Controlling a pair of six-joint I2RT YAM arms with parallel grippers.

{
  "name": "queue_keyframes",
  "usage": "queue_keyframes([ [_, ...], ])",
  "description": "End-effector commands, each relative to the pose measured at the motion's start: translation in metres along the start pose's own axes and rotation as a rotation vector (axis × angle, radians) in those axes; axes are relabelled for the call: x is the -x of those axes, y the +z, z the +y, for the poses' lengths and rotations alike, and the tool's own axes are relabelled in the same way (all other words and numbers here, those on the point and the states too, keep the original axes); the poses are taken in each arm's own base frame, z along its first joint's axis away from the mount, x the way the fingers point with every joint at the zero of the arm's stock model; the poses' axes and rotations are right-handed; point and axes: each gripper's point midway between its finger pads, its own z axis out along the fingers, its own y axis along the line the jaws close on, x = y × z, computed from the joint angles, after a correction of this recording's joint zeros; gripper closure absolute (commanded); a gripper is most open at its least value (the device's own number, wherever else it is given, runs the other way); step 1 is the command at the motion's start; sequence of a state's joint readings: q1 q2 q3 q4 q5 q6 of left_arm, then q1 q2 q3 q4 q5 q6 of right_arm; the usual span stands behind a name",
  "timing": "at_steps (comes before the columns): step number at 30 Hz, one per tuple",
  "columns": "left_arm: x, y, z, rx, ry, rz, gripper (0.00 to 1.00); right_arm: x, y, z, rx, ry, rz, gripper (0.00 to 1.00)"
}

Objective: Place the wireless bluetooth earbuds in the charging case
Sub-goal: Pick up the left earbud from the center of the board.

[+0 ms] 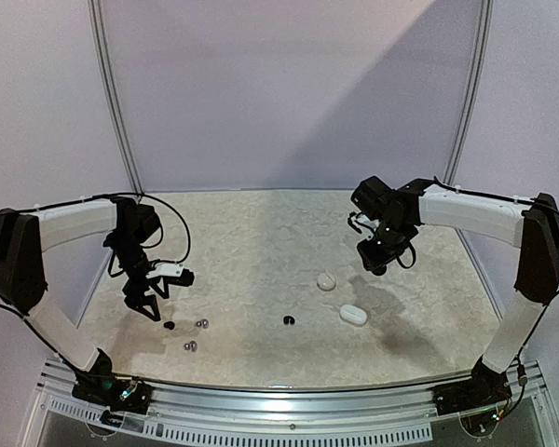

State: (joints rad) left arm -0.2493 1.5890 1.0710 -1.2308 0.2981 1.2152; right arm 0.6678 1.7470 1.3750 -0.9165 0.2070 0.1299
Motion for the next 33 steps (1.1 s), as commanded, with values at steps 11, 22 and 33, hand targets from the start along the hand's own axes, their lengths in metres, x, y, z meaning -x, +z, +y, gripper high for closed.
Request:
queue_keyframes([
  [11, -0.005, 0.046, 0.018, 0.082, 0.316, -0.086, 0.3, 0.0, -0.004, 0.007, 0.013, 0.006, 0.001, 0.87],
  [22, -0.033, 0.074, 0.014, 0.049, 0.36, 0.055, 0.44, -0.003, 0.001, 0.009, 0.015, -0.002, 0.011, 0.87],
  [33, -0.037, 0.081, 0.019, 0.106, 0.358, 0.133, 0.65, -0.004, 0.004, 0.008, 0.008, -0.006, 0.016, 0.87],
])
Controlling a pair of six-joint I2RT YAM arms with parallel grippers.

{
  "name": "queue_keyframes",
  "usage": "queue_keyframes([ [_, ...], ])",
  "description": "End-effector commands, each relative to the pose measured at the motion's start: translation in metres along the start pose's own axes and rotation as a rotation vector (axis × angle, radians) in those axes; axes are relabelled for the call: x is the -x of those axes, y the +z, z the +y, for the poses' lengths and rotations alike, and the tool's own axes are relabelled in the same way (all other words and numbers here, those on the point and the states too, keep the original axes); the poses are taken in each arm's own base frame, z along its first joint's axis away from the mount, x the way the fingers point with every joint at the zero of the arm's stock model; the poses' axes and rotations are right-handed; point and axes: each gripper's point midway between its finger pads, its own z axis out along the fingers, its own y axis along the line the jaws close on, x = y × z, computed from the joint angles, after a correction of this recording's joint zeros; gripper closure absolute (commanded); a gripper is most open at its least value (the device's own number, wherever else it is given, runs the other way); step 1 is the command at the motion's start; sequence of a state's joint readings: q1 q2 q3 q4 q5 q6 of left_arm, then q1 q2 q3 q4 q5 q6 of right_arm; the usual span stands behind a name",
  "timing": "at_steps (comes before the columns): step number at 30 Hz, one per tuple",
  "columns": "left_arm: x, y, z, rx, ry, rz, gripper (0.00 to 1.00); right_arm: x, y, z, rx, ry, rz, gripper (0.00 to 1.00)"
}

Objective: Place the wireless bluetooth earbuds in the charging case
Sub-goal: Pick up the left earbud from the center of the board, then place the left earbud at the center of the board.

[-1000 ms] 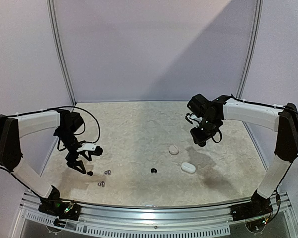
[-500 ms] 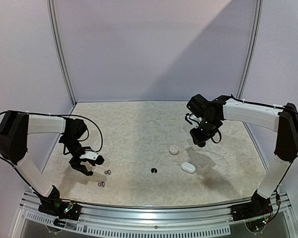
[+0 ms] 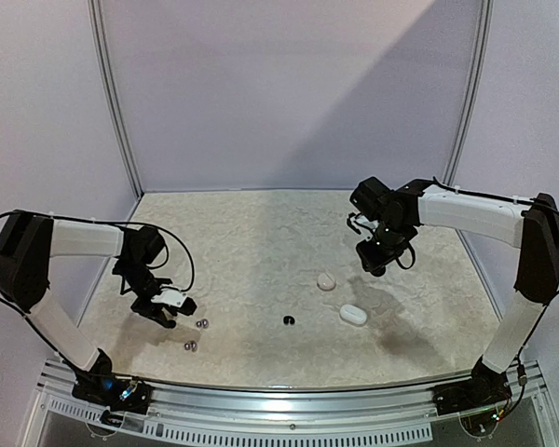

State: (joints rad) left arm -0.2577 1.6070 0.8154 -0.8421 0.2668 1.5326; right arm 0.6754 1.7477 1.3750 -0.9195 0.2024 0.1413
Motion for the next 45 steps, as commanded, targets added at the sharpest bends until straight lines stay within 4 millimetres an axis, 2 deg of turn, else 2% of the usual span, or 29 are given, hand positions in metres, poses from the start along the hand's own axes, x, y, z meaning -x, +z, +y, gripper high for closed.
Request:
queue_keyframes([
  [1, -0.017, 0.018, -0.012, -0.025, 0.016, 0.119, 0.68, -0.003, 0.004, 0.003, -0.002, -0.009, 0.013, 0.88],
  [4, -0.017, 0.019, -0.013, -0.025, 0.026, 0.128, 0.81, -0.005, 0.004, 0.003, -0.005, -0.01, 0.016, 0.88],
  [11, -0.015, 0.016, -0.016, -0.042, 0.011, 0.123, 0.87, -0.007, 0.005, 0.002, -0.008, -0.011, 0.021, 0.88],
  [15, -0.007, 0.0, 0.001, -0.003, -0.092, 0.107, 0.91, -0.008, 0.006, 0.001, -0.013, -0.011, 0.022, 0.88],
  [21, 0.01, -0.037, 0.032, 0.033, -0.243, 0.07, 0.92, -0.008, 0.005, 0.001, -0.017, -0.008, 0.018, 0.87],
  [25, 0.041, -0.072, 0.062, 0.068, -0.378, 0.008, 0.93, -0.007, 0.003, -0.001, -0.025, -0.003, 0.011, 0.87],
  [28, 0.079, -0.089, 0.091, 0.134, -0.45, -0.044, 0.93, -0.005, 0.001, -0.002, -0.028, 0.001, 0.005, 0.87],
  [30, 0.111, -0.093, 0.101, 0.159, -0.467, -0.062, 0.93, -0.005, 0.0, -0.003, -0.032, 0.002, 0.005, 0.87],
  [32, 0.144, -0.086, 0.106, 0.162, -0.451, -0.064, 0.92, -0.007, -0.001, -0.004, -0.036, 0.006, 0.007, 0.87],
  [35, 0.185, -0.063, 0.097, 0.118, -0.409, -0.042, 0.92, -0.011, -0.002, -0.005, -0.037, 0.013, 0.01, 0.87],
  [41, 0.229, 0.0, 0.051, 0.028, -0.325, 0.062, 0.92, -0.023, -0.004, -0.008, -0.044, 0.024, 0.017, 0.87],
  [45, 0.259, 0.031, 0.027, 0.042, -0.211, 0.117, 0.92, -0.024, -0.007, -0.009, -0.047, 0.026, 0.014, 0.87],
])
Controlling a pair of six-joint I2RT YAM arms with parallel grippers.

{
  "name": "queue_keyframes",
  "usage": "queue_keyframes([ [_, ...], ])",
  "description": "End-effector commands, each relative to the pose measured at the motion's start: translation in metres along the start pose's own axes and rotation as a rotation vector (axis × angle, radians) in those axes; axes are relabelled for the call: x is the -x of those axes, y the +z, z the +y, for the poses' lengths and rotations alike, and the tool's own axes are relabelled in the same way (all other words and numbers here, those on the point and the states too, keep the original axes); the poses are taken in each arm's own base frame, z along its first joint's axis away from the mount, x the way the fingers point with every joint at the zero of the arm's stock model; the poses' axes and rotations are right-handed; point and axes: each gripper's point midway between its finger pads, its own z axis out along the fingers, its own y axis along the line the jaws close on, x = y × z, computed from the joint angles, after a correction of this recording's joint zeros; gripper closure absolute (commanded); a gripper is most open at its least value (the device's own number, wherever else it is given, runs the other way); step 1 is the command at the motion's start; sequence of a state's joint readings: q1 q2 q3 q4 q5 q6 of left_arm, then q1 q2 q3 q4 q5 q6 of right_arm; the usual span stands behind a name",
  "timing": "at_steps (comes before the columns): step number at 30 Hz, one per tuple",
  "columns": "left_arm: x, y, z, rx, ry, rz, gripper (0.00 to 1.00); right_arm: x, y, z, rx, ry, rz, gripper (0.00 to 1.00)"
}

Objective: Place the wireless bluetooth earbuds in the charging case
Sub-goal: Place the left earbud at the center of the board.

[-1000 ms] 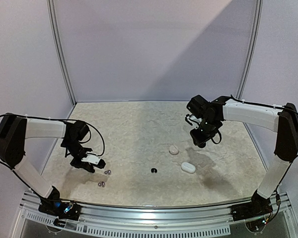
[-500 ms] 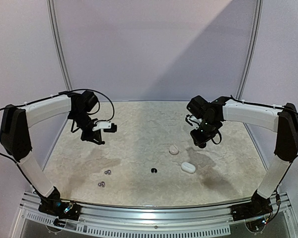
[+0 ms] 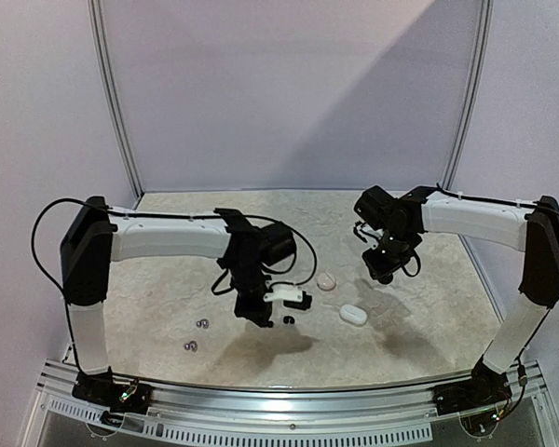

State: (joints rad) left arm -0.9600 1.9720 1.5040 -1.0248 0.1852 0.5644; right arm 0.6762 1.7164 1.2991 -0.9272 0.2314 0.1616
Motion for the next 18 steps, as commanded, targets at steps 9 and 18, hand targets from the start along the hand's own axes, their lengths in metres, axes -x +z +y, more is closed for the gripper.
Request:
queue_keyframes([
  [9, 0.023, 0.067, -0.035, 0.063, 0.133, 0.225, 0.85, 0.001, -0.017, -0.004, -0.007, 0.016, -0.048, 0.87],
  [18, 0.023, 0.049, -0.038, 0.083, 0.164, 0.187, 0.19, 0.003, -0.028, -0.006, -0.004, 0.015, -0.067, 0.87],
])
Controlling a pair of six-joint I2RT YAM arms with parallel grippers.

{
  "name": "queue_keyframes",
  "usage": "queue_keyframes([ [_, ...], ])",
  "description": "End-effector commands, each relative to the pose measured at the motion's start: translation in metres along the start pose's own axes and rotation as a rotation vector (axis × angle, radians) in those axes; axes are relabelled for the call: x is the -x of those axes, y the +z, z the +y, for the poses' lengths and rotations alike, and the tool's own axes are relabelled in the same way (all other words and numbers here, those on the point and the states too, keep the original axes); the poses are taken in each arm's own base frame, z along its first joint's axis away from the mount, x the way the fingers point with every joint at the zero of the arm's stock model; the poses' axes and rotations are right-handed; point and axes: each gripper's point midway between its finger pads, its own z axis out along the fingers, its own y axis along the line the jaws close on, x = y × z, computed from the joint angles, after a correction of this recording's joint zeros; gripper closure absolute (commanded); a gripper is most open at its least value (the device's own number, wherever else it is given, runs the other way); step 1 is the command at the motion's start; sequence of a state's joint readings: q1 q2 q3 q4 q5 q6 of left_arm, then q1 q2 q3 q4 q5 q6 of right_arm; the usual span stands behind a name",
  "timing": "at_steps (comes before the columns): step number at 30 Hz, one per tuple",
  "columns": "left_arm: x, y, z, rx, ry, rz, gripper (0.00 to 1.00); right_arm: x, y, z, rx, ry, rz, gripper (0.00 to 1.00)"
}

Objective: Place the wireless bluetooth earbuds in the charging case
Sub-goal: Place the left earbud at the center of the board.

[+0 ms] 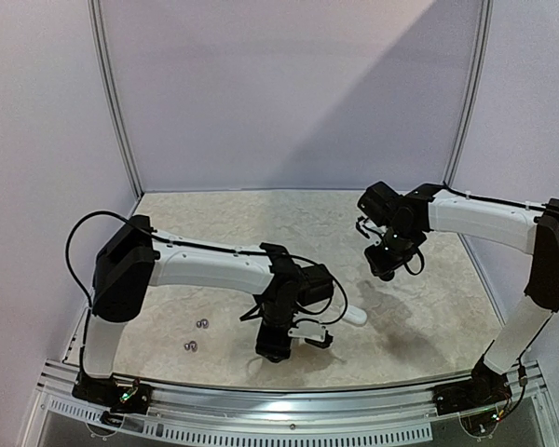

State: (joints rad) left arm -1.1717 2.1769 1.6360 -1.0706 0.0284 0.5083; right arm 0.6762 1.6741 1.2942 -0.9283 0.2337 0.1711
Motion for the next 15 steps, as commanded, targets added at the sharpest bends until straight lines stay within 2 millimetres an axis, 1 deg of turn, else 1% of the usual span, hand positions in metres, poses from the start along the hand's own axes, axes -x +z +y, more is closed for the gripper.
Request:
queue_keyframes([
  [1, -0.007, -0.013, 0.0, 0.043, 0.023, -0.022, 0.1, 0.002, -0.017, -0.003, -0.007, 0.0, -0.035, 0.87],
  [2, -0.007, -0.019, 0.001, 0.049, 0.026, -0.031, 0.02, 0.004, -0.019, -0.003, -0.004, 0.002, -0.04, 0.87],
  [5, -0.01, -0.046, -0.005, 0.052, 0.047, -0.06, 0.01, 0.009, -0.025, -0.003, 0.004, 0.007, -0.056, 0.87],
  [8, -0.019, -0.078, -0.008, 0.085, 0.077, -0.083, 0.01, 0.017, -0.03, -0.001, 0.017, 0.007, -0.074, 0.87],
  [11, -0.043, -0.112, 0.002, 0.184, 0.106, -0.053, 0.01, 0.028, -0.035, 0.0, 0.022, 0.004, -0.09, 0.87],
  [15, -0.089, -0.155, 0.024, 0.307, 0.038, -0.031, 0.01, 0.044, -0.041, 0.002, 0.026, 0.005, -0.102, 0.88],
])
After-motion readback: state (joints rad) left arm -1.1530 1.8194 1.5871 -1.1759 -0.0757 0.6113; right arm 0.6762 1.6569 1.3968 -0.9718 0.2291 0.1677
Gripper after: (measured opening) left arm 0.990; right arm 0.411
